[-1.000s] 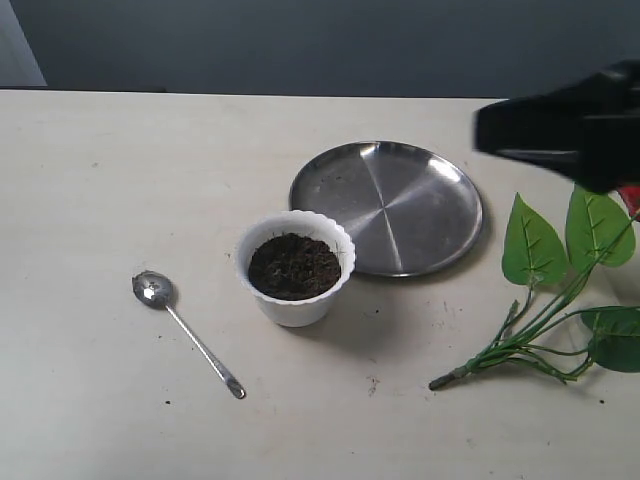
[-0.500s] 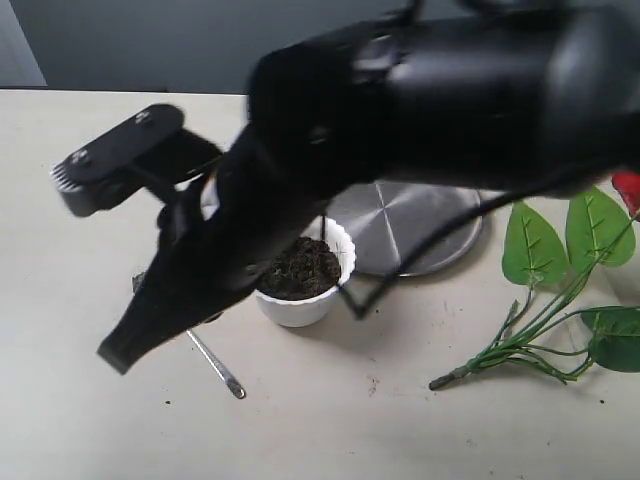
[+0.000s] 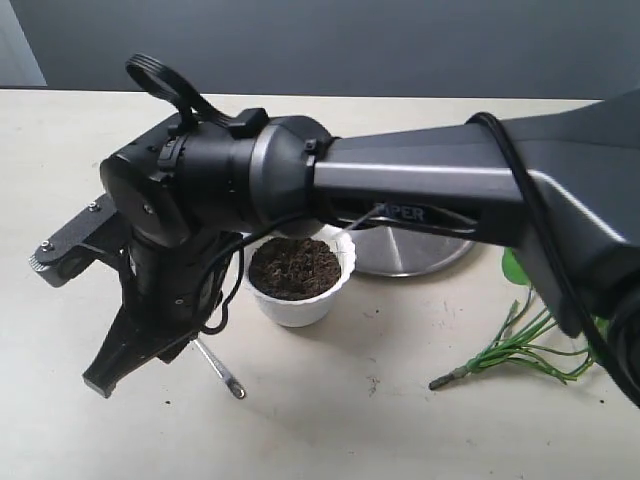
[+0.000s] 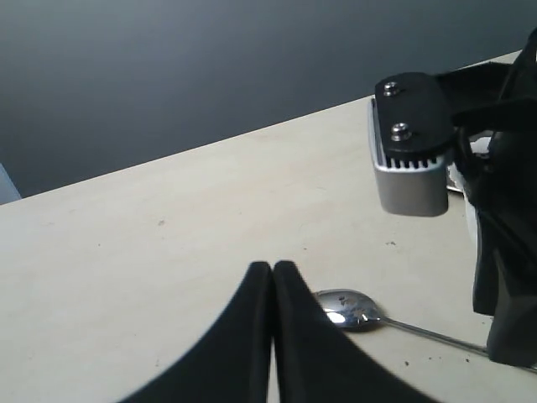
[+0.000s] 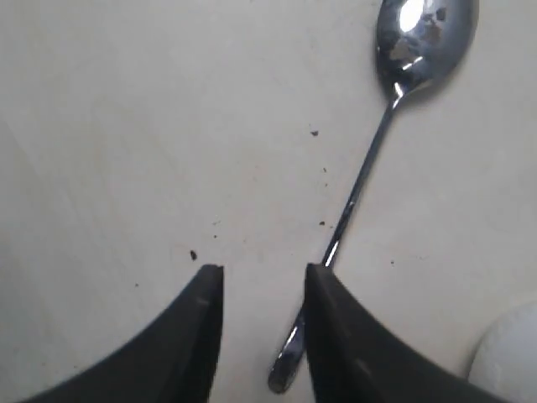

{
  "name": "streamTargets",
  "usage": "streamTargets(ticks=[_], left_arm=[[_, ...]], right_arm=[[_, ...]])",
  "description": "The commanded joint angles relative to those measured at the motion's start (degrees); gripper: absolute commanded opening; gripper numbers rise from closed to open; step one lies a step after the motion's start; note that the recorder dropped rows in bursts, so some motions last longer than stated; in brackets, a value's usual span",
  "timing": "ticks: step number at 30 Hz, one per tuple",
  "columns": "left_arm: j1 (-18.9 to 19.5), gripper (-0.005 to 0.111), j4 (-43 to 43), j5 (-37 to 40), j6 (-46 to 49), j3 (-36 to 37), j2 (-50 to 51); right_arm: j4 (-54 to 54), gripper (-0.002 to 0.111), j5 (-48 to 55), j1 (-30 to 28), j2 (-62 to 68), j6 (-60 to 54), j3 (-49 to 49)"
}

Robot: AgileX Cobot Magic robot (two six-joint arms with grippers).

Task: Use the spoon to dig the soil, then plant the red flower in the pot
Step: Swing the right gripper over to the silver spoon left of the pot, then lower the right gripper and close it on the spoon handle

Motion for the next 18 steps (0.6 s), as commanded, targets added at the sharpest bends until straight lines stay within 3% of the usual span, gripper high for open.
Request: streamTargets(ticks=[1,18], left_arm=[[-0.3,0.000,-0.5,-0.7,-0.1,-0.1,-0.1],[-0.3,0.000,-0.5,-0.7,-0.1,-0.1,-0.1]], right_arm=[[-1.6,0.037,-1.6,0.1,1.3,0.4,-0.4],[-13.2,0.033,-3.2,0.0,7.7,11.0,-0.4]])
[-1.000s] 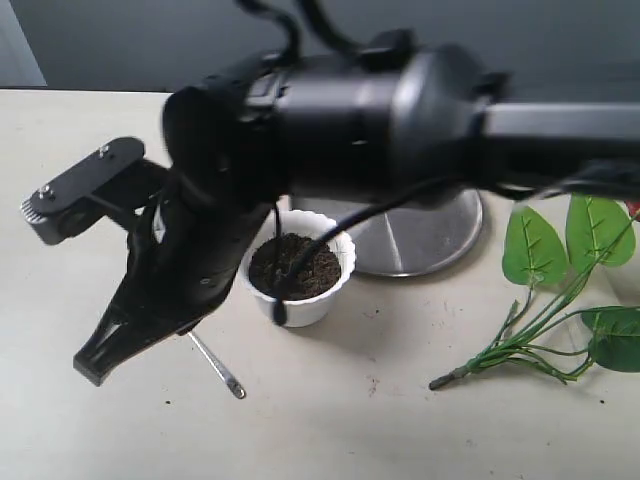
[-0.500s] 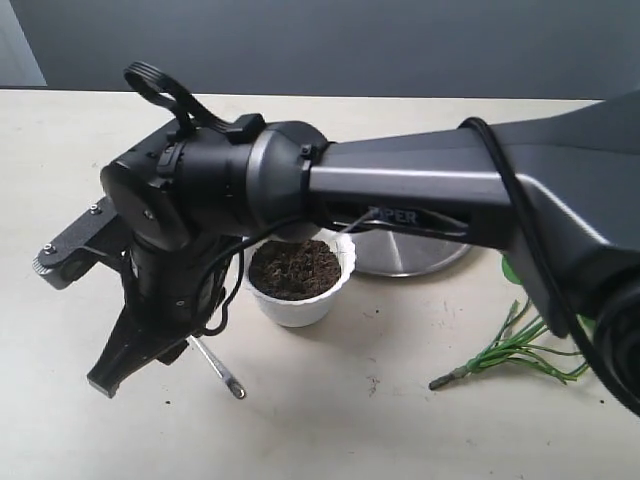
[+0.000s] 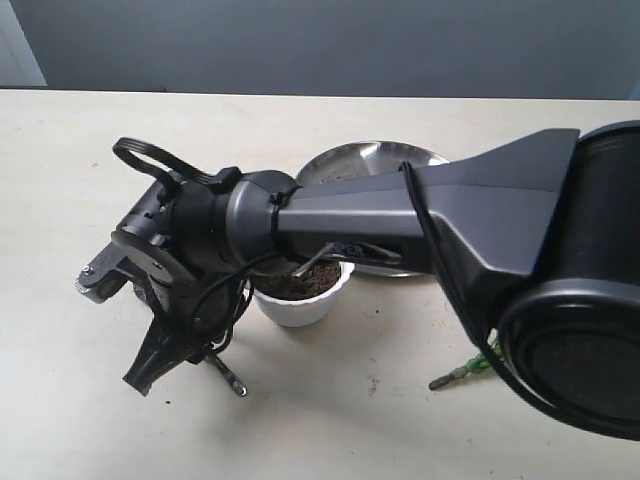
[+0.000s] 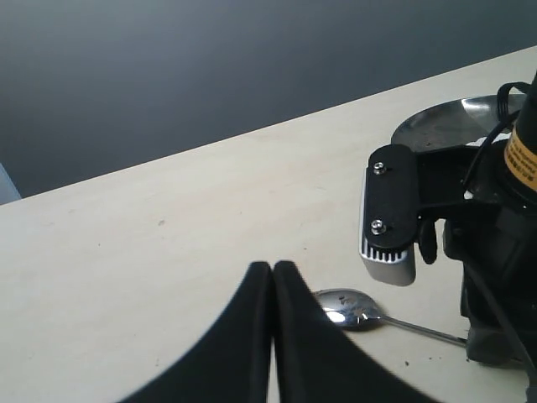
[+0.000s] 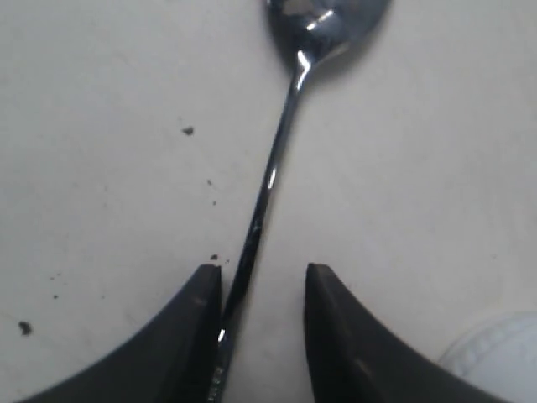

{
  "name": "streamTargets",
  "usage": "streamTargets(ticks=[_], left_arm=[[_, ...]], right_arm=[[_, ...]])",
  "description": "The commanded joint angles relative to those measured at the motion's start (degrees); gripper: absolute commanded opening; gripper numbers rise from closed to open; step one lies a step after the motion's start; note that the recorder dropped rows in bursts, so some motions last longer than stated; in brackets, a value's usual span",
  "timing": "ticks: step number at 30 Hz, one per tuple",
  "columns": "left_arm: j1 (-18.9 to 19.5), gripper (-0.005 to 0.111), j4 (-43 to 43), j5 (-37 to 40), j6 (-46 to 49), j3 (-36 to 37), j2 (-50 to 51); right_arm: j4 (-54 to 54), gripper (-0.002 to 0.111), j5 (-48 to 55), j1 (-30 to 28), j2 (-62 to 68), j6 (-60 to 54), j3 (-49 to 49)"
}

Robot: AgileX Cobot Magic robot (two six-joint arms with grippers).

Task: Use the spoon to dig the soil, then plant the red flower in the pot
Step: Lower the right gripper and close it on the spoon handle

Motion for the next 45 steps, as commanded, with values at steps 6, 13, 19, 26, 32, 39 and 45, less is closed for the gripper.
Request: streamTargets(ticks=[6,13,19,26,32,39,45], left_arm=[[-0.3,0.000,-0.5,-0.7,-0.1,-0.1,-0.1],[-0.3,0.000,-0.5,-0.7,-0.1,-0.1,-0.1],[-0.3,0.000,-0.5,-0.7,-0.1,-0.1,-0.1],[-0.3,0.000,-0.5,-0.7,-0.1,-0.1,-0.1],[-0.3,0.000,-0.5,-0.7,-0.1,-0.1,-0.1],[-0.3,0.000,-0.5,-0.7,-0.1,-0.1,-0.1],[-0.3,0.000,-0.5,-0.7,-0.1,-0.1,-0.1]], right_arm=[[-0.1,0.033,0.0,-0.1,1.6,0.6,-0.2],[3.9,0.033,0.1,-0.1,1.7,0.4,-0.2],[1.3,0.033,1.9,-0.1,1.8,0.4,-0.2],[-3.4,0.033,6.3,-0.1,1.7,0.4,-0.2],[-5.3,0.033,7.4,-0.1,0.7,0.6,-0.2],[-4.2,0.033,5.8,0.0,-3.4,0.6,-0.2],[-2.7,0.033,3.5,0.1,-3.7,0.3,-0.2]])
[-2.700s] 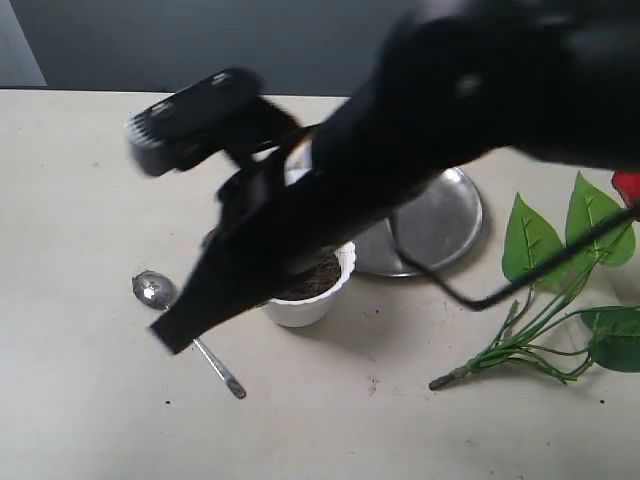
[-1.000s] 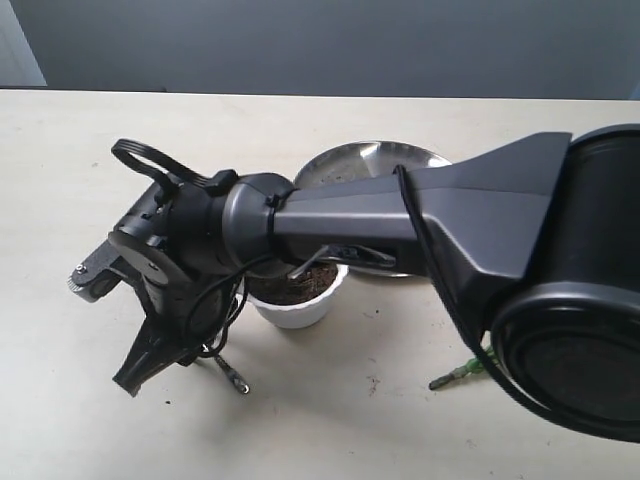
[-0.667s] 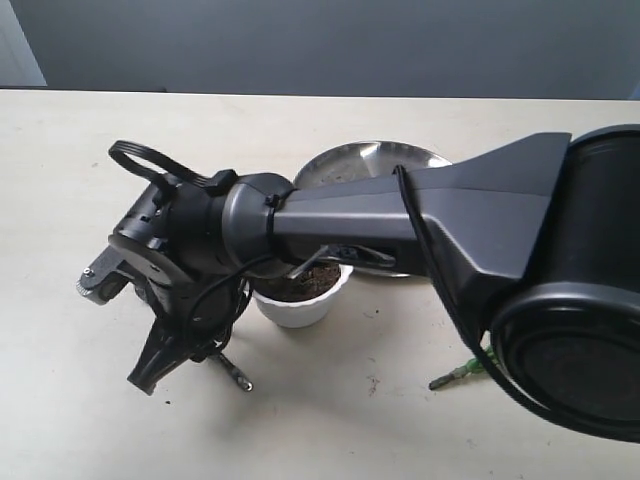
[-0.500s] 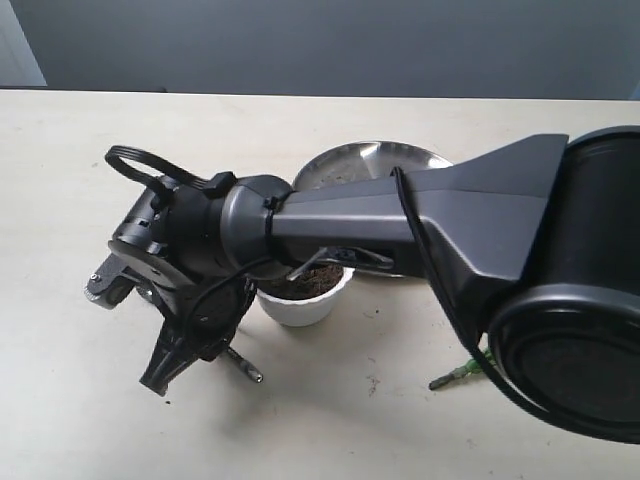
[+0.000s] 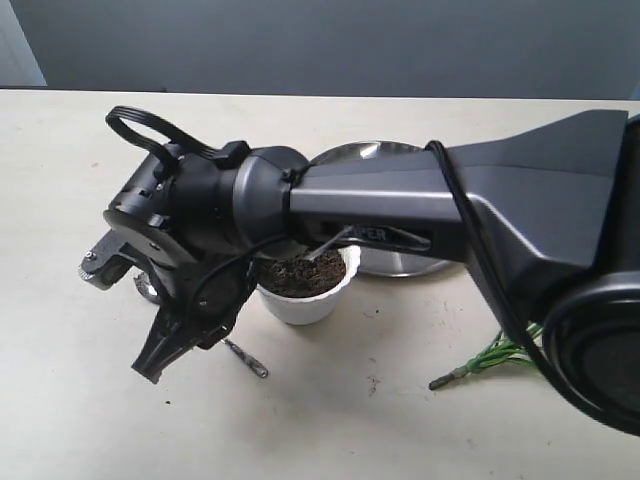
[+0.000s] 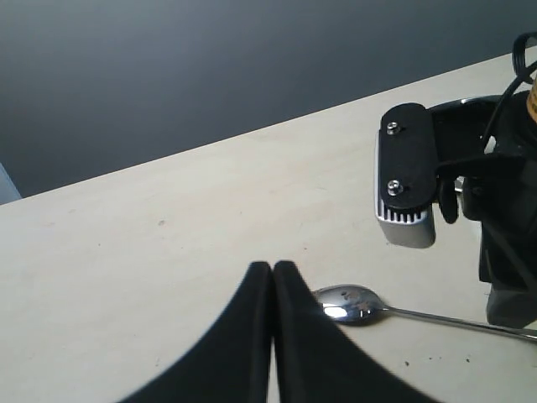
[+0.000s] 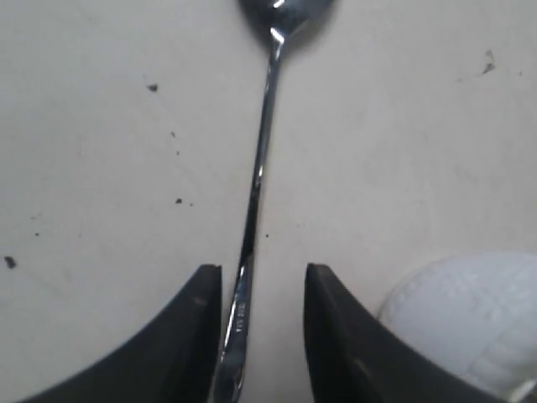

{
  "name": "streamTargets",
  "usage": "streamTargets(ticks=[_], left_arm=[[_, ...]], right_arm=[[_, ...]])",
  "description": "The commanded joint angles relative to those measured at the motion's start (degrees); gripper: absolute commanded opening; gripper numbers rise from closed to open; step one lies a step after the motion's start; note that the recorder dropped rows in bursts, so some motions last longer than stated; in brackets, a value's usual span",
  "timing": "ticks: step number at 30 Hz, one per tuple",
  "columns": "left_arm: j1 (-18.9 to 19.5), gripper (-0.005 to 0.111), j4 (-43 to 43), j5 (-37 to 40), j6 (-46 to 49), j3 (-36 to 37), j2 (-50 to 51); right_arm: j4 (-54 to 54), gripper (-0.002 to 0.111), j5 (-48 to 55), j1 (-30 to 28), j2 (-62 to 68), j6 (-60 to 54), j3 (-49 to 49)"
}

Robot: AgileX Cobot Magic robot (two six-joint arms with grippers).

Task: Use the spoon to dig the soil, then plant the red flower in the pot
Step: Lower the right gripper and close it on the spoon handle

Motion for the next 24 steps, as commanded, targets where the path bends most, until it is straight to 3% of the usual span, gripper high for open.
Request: streamTargets(ticks=[1,4,12,17,24], left_arm=[[-0.3,0.000,-0.5,-0.7,-0.1,-0.1,-0.1],[-0.3,0.000,-0.5,-0.7,-0.1,-0.1,-0.1],[-0.3,0.000,-0.5,-0.7,-0.1,-0.1,-0.1],[-0.3,0.000,-0.5,-0.7,-0.1,-0.1,-0.1],[-0.3,0.000,-0.5,-0.7,-0.1,-0.1,-0.1]], right_arm=[[0.6,0.033,-2.8,0.0,-0.6,-0.3,0.2],[0.8,0.033,-5.0,-0.2,-0.6,-0.3,0.1],[5.5,0.033,2.4,-0.3,5.8,-2.9,-10.6],[0.4,0.033,3.5,-0.4,7.3,-1.5,-11.2],[1.9,0.033,3.1,-2.0,8.6,-2.1,-11.2]])
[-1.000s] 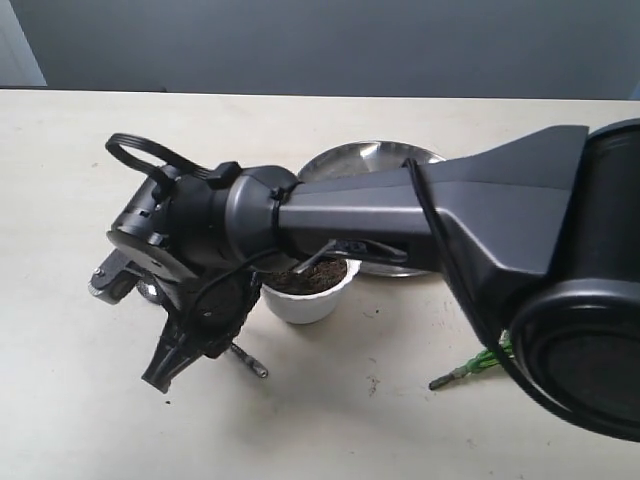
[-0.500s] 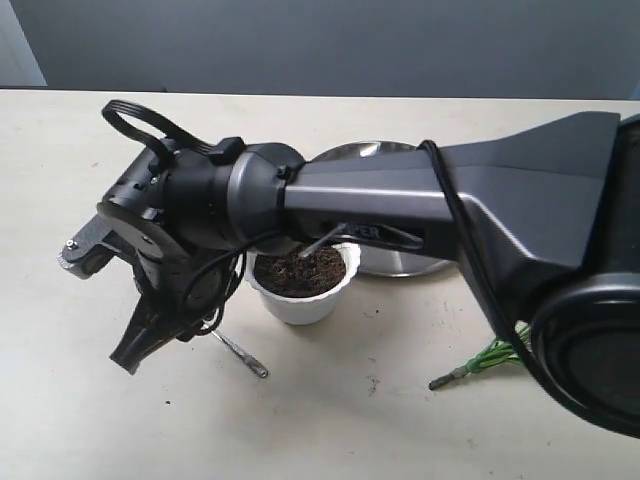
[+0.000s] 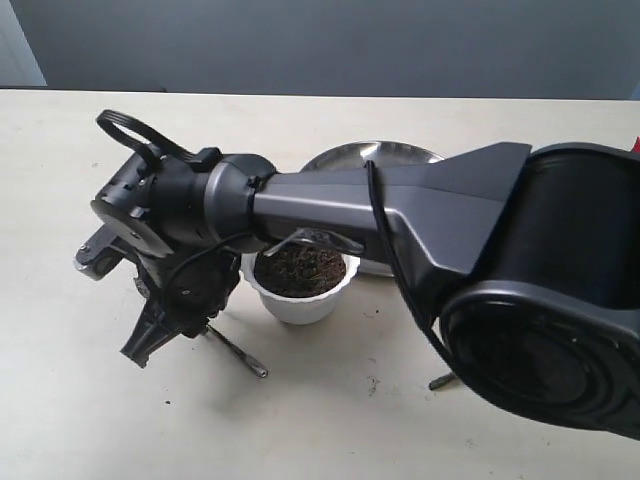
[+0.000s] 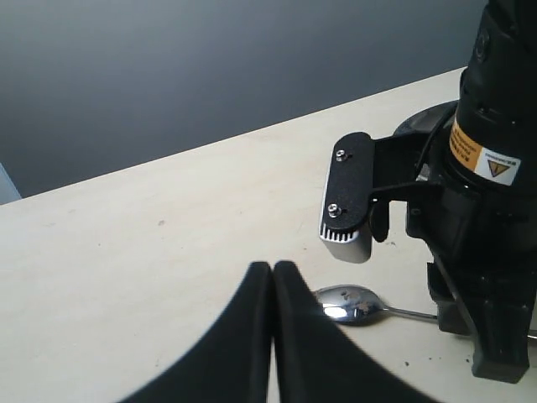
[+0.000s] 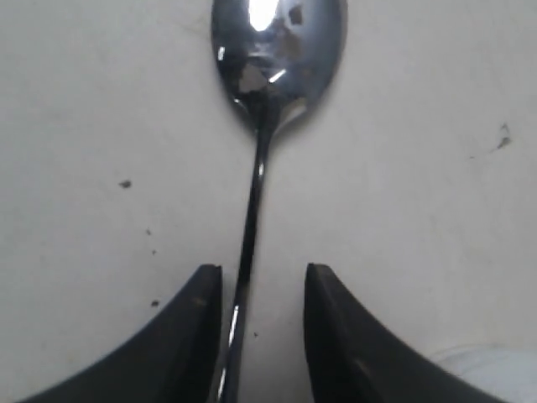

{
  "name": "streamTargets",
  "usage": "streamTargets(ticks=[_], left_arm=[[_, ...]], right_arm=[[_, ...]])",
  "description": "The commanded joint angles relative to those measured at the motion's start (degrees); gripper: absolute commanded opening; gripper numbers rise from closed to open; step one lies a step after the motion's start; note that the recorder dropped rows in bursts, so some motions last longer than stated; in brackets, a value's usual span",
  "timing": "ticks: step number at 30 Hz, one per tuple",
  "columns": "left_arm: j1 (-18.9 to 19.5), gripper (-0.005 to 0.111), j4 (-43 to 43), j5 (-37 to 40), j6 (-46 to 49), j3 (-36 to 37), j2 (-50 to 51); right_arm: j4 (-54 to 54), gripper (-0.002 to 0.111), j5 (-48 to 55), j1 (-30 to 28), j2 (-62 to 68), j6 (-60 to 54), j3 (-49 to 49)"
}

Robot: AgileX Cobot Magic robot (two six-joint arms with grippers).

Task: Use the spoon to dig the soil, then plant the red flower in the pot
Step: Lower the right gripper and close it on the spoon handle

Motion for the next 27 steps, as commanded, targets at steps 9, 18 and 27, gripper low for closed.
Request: streamTargets(ticks=[9,18,27], left_arm=[[-0.3,0.000,-0.5,-0.7,-0.1,-0.1,-0.1],[-0.3,0.000,-0.5,-0.7,-0.1,-0.1,-0.1],[-0.3,0.000,-0.5,-0.7,-0.1,-0.1,-0.1]], right_arm=[[1.7,0.033,0.8,-0.7,3.0,-3.1,-0.3],[6.2,0.000,1.7,-0.3,4.0,-7.6,-0.3],[4.9,0.000,2.5,0.9,0.9,-7.3,-0.3]])
